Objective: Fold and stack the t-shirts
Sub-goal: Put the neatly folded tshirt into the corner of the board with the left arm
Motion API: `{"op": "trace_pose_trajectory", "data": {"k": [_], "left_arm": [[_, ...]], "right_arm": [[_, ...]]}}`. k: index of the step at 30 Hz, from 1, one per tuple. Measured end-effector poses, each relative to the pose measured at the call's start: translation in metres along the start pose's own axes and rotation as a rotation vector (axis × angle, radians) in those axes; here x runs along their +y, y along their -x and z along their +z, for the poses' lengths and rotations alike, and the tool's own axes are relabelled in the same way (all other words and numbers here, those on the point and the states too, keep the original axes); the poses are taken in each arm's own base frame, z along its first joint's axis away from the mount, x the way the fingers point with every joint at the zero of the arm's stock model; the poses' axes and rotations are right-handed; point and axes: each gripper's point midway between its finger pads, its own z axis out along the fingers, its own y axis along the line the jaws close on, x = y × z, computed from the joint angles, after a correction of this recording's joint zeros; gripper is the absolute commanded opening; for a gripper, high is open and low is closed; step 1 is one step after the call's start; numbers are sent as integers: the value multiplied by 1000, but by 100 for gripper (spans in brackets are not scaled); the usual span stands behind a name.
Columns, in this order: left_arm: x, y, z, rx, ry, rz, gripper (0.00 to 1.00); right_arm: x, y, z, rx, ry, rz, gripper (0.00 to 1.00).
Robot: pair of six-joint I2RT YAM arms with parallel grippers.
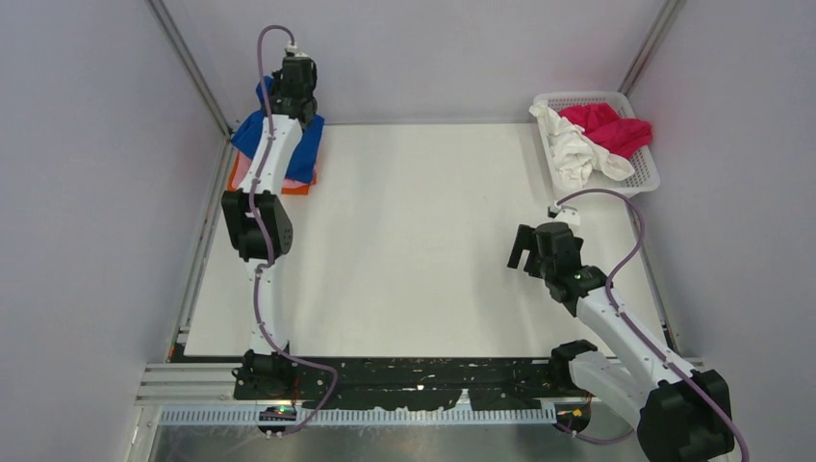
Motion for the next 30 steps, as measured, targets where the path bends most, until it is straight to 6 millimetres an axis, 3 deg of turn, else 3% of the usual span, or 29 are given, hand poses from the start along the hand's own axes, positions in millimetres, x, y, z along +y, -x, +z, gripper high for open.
{"op": "trace_pose_trajectory", "data": {"k": [4,9,11,15,19,26,30], "left_arm": [[-13,-29,36,60,-11,18,0],[-25,-60,68,120,-22,16,0],[-22,-68,76,136,-21,5,8],[-15,-72,82,138,-13,-40,45],[-8,-66,86,114,9,-86,96],[-5,-52,86,72,30,-167,100],[-19,-50,86,63,-34,-235,100]], "right_arm": [[-6,-2,3,23,-42,-16,95],[-14,-4,5,44,-90,-42,95],[-15,-3,5,45,-102,-47,96],[-16,0,5,41,-110,-52,95],[-18,1,5,35,-119,-62,96],[-18,8,4,18,-127,-69,96],[-18,9,4,16,-128,-69,96]]}}
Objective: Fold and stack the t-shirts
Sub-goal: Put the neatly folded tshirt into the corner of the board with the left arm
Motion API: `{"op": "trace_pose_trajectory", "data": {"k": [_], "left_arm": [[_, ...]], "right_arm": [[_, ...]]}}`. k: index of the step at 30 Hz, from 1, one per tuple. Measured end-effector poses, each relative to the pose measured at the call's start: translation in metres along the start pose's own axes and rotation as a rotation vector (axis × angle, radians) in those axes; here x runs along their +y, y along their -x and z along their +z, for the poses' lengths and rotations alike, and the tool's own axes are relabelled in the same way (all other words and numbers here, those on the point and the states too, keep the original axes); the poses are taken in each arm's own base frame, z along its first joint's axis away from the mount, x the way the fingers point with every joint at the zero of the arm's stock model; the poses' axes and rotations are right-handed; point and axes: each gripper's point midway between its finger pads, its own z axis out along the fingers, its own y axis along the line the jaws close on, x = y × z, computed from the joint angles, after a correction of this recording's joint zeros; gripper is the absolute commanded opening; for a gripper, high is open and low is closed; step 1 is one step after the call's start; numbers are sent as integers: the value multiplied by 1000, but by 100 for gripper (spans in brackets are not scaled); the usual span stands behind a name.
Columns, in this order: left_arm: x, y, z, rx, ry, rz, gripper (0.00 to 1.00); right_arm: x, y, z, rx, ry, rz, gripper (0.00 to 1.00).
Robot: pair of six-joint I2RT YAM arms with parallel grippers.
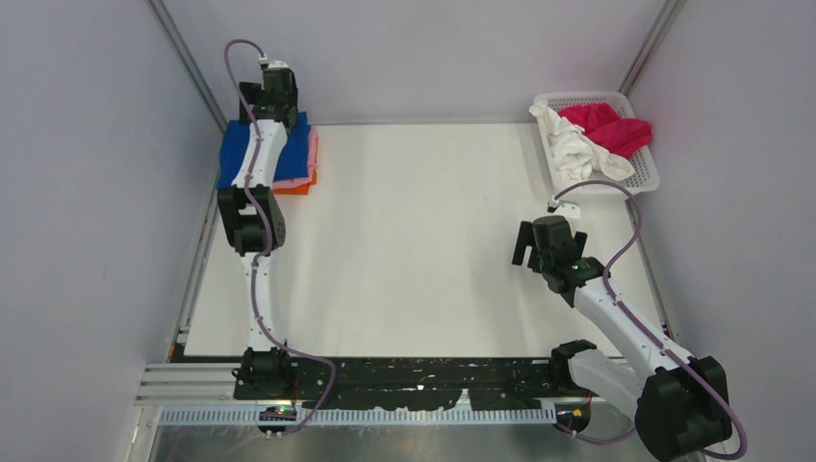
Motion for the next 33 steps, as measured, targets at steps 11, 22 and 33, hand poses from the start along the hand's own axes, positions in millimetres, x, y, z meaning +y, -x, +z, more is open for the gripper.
{"op": "trace_pose_trajectory", "data": {"k": [11,22,33], "left_arm": [[-95,1,-27,37,-487,-312,100],[-168,-25,-40,221,-754,-562,100],[-200,-45,-38,359,-861,-718,100]], "right_arm": [[0,0,0,0,0,0,95],[-3,1,0,-6,-14,0,95],[-5,6,-5,-29,-14,9,95]]}}
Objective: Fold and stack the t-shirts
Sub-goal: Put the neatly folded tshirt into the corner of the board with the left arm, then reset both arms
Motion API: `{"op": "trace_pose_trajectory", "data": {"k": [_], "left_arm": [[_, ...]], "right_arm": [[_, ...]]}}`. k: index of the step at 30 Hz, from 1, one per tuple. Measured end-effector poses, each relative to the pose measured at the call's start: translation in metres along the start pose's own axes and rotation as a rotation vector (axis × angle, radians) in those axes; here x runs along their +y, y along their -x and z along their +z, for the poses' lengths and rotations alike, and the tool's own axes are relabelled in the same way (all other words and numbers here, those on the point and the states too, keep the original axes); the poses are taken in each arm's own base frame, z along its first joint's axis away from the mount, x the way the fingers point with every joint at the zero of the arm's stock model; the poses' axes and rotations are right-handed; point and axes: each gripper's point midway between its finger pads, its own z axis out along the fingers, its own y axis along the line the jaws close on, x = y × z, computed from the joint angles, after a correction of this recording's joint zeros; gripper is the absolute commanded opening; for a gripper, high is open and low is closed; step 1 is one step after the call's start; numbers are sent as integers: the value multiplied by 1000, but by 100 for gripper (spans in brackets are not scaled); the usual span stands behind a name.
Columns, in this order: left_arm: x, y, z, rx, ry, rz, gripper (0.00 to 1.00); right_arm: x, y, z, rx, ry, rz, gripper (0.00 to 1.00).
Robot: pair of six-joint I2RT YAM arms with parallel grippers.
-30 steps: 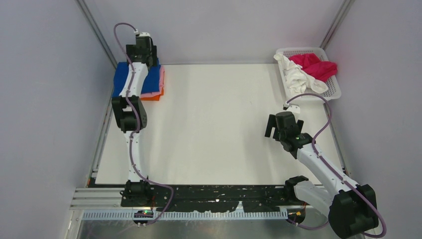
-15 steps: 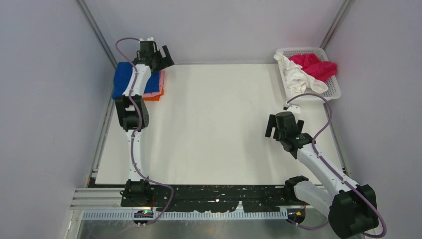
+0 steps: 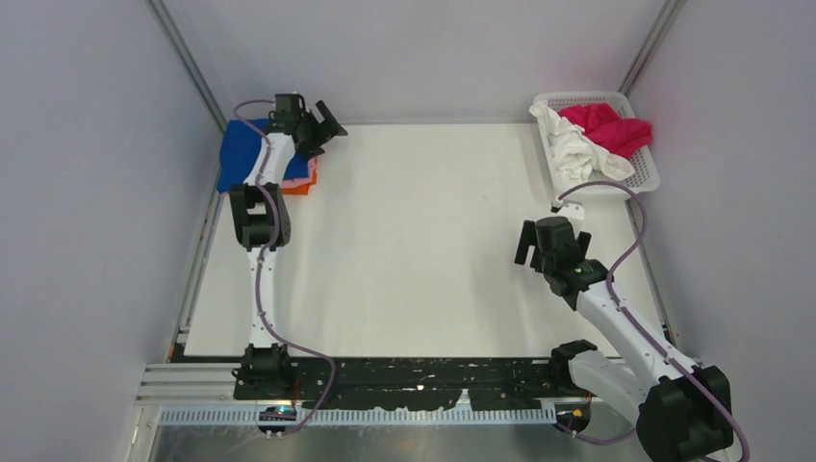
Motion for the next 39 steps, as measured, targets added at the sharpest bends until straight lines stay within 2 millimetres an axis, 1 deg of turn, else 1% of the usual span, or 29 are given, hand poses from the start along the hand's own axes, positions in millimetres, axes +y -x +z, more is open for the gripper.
{"op": "trace_pose_trajectory", "data": {"k": [4,8,10,11,13,15,16,19,20,21,23,24,25,26,27,28,29,30,33,34,36,37,38,39], "left_arm": [[7,0,6,22,-30,-51,100],[6,2,2,18,-29,-23,100],[2,5,-6,6,-15,13,100],[-2,7,-14,-5,0,43,100],[-18,11,-36,-25,5,90,100],[-43,15,-68,-51,-7,139,100],[-60,18,-89,-75,-23,169,100],[-114,20,-165,-163,-81,256,100],[-128,19,-187,-191,-92,280,100],[-144,15,-216,-230,-102,310,100],[-163,1,-265,-300,-98,360,100],[-168,-10,-287,-330,-88,378,100],[-168,-25,-306,-352,-73,393,100],[-165,-41,-317,-358,-60,402,100],[-149,-61,-327,-376,-22,399,100],[-141,-87,-329,-347,-14,414,100],[-123,-112,-329,-332,2,416,100],[-103,-135,-325,-299,29,415,100],[-20,-215,-305,-156,154,412,100],[1,-235,-302,-120,191,411,100],[30,-258,-304,-81,239,416,100],[36,-262,-308,-82,249,417,100],[35,-259,-313,-104,242,412,100],[29,-250,-319,-149,223,400,100]], "right_arm": [[-1,0,-1,-2,-4,0,95],[-2,2,-3,-10,-6,3,96],[-3,3,-4,-14,-5,5,95],[-3,3,-4,-18,-3,7,96],[-2,5,-6,-26,0,11,96],[-2,8,-8,-39,7,17,95],[-2,10,-10,-48,12,22,95],[0,16,-15,-74,33,39,95],[1,17,-17,-80,40,45,96],[2,19,-19,-89,53,53,95],[5,23,-22,-104,75,65,95],[6,25,-24,-111,86,70,95],[7,26,-26,-119,95,75,95],[8,28,-28,-129,103,79,95],[8,29,-29,-137,110,84,96],[8,29,-31,-147,118,91,96],[8,29,-32,-154,123,95,95],[8,28,-33,-159,128,100,95],[7,24,-34,-163,134,111,95],[6,22,-33,-161,133,114,95],[5,18,-32,-157,131,123,95],[5,15,-31,-152,129,129,95],[5,13,-29,-147,125,131,95],[4,10,-28,-142,122,132,96]]}}
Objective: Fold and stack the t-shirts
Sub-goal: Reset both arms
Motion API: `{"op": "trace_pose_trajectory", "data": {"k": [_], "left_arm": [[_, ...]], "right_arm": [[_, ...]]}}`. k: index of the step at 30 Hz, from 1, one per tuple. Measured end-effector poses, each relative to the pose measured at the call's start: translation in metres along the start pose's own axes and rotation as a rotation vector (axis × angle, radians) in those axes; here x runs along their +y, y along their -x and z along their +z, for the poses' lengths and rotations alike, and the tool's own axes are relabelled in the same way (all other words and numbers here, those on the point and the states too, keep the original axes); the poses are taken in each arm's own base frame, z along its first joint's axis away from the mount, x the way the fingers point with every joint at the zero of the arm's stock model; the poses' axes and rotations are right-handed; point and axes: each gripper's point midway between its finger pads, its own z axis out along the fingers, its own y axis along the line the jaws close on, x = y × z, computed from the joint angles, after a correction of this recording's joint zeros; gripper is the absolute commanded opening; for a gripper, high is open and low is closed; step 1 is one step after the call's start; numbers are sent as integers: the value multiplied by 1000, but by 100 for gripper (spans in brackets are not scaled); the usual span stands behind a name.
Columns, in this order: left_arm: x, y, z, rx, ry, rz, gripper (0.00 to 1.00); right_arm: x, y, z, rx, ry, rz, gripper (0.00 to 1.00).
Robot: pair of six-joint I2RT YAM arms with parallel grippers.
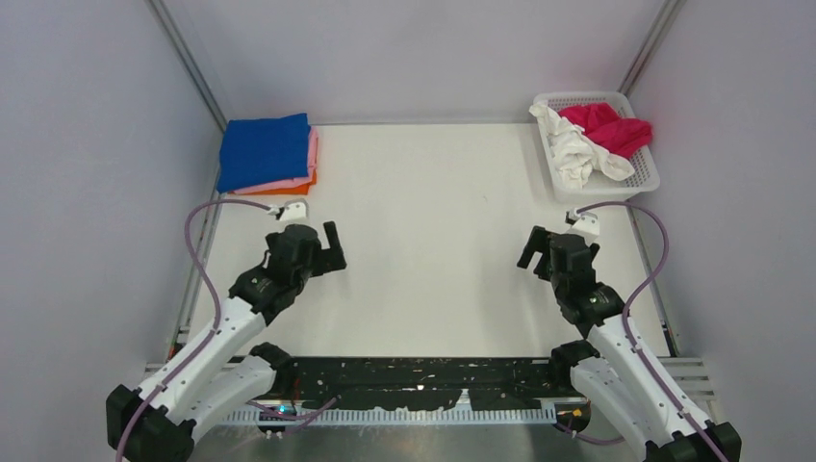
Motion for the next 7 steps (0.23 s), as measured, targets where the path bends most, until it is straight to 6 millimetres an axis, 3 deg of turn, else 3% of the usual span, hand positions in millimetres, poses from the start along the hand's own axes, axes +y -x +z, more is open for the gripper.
{"op": "trace_pose_trajectory", "data": {"k": [3,7], "left_arm": [[-2,22,-11,-88,-20,-33,100],[-1,28,-15,-116,-25,-41,100]], "right_arm": [[-2,-3,1,3,-11,8,95],[-3,-3,1,-2,-16,15,95]]}}
